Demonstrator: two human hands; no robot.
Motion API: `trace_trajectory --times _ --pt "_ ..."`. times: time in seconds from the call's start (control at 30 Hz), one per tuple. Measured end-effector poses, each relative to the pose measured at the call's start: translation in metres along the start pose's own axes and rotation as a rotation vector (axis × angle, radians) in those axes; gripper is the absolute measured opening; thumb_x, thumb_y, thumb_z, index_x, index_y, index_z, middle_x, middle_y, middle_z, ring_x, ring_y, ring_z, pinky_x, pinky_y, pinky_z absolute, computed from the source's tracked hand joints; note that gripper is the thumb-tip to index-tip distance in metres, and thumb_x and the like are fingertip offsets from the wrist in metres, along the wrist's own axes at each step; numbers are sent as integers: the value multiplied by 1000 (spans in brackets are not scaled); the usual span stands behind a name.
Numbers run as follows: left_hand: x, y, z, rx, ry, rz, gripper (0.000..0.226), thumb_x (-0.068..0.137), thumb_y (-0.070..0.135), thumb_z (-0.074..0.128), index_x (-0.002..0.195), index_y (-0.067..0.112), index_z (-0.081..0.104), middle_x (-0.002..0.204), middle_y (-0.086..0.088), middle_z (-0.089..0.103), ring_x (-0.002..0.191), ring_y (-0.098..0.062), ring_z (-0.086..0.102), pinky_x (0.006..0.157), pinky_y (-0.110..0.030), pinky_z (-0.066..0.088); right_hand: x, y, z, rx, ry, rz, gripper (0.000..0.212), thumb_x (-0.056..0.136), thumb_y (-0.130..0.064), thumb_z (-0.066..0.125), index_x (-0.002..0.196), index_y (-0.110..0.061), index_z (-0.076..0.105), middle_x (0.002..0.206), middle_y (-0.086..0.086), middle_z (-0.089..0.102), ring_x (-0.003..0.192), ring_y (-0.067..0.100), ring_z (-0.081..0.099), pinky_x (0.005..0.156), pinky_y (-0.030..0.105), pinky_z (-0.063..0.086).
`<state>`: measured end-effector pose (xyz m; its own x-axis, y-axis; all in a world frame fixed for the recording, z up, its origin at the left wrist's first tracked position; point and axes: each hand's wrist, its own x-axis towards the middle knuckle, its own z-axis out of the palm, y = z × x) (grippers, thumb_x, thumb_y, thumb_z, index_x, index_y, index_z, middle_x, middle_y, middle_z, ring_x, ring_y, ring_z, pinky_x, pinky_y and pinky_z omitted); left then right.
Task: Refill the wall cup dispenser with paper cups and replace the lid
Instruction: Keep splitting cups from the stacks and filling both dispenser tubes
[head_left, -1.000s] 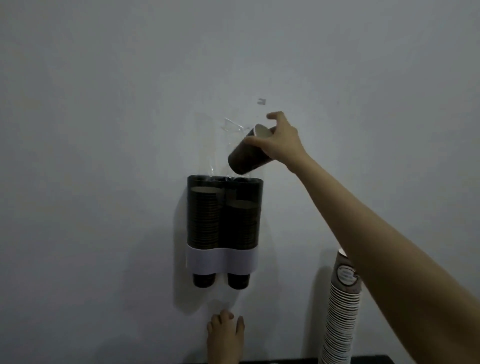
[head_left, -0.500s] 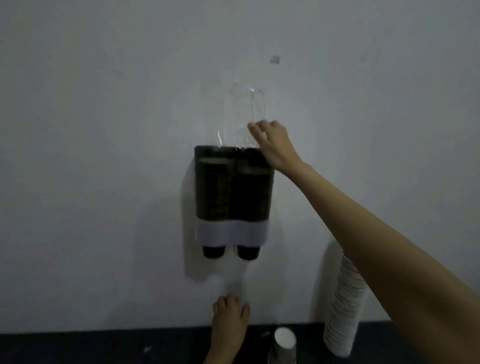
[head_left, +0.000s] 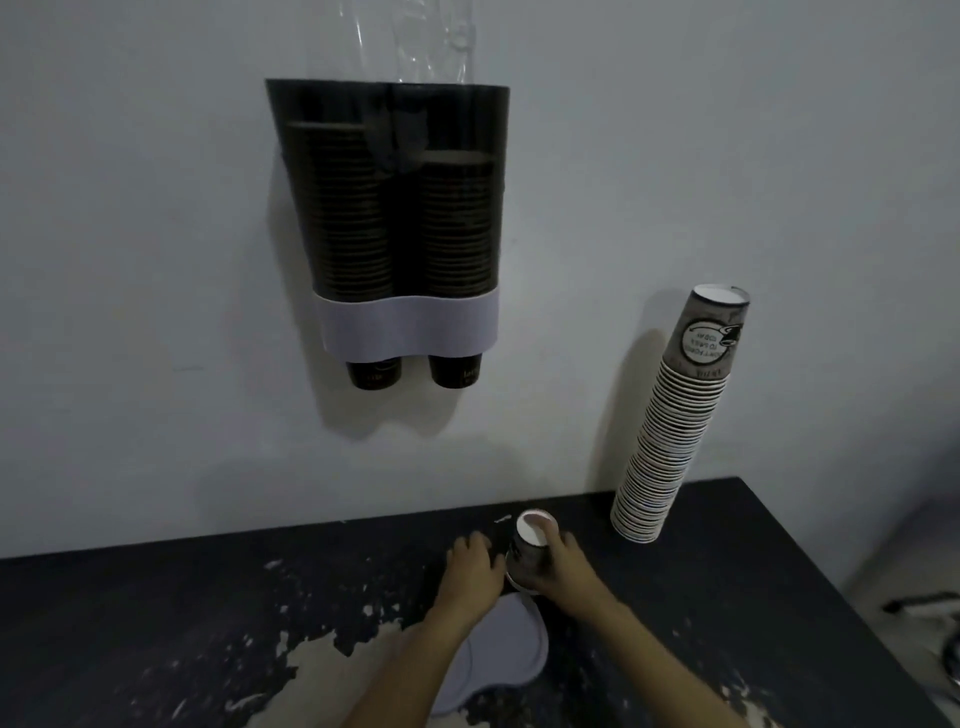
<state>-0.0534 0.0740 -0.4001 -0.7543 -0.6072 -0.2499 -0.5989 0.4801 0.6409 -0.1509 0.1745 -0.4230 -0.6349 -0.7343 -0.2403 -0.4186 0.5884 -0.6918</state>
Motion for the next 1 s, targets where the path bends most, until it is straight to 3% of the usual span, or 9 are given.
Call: trace_trajectory --times 0.13,0.27,0.37,0.47,0.6,0.67,0.77,0.9,1.0 --pt "13 -3 13 -159 -43 -118 37 97 23 38 125 1 43 131 -20 45 120 -28 47 98 -30 38 13 6 -6 85 258 -26 46 77 -15 70 117 -10 47 120 14 41 113 26 47 98 27 38" --pt "18 -8 32 -202 -99 -133 36 96 16 40 127 0 46 131 -20 51 119 -29 51 94 -29 41 22 1 -3 114 240 -48 48 67 -18 78 93 -16 37 103 4 39 108 20 43 93 27 37" --pt "18 -5 39 -219 -121 -118 33 96 14 36 125 2 47 129 -19 53 118 -29 51 93 -29 41 28 -3 1 230 344 24 41 71 -13 75 86 -13 37 101 10 52 102 25 54 74 21 39" --pt "19 -1 35 -364 -67 -226 36 97 16 34 122 -4 49 126 -21 55 117 -33 52 92 -32 41 22 -12 1 386 488 50 41 71 -11 75 91 -11 39 101 8 47 93 21 51 67 12 36" --pt "23 2 28 -909 -30 -426 43 97 21 36 116 -12 55 121 -25 60 107 -36 58 88 -43 50 9 -21 -5 673 544 120 48 73 -13 74 109 -10 43 106 6 51 97 21 54 80 29 47" --pt "17 12 23 -1171 -49 -443 43 98 21 35 122 -11 51 120 -23 59 99 -33 57 75 -36 49 4 -25 -10 758 539 157 48 76 -16 72 115 -7 46 110 9 55 100 22 56 81 30 49" --pt "6 33 10 -1419 -27 -359 44 98 21 33 128 -9 45 103 -20 62 87 -30 59 72 -33 48 -4 -30 -16 900 492 187 43 79 -18 70 115 -8 49 112 10 59 101 22 59 81 32 53" --pt "-18 59 -10 -1553 21 -302 45 99 22 31 134 -6 39 131 -26 50 124 -39 47 91 -38 42 -14 -42 -27 1084 369 144 47 73 -20 75 113 -9 53 116 14 64 106 28 63 97 47 50" --pt "-35 70 -18 -1590 23 -253 47 99 25 28 135 -4 38 137 -27 46 121 -36 49 83 -32 46 -20 -54 -37 1059 262 65 51 75 -14 72 121 -6 51 117 16 64 106 28 63 94 43 52"
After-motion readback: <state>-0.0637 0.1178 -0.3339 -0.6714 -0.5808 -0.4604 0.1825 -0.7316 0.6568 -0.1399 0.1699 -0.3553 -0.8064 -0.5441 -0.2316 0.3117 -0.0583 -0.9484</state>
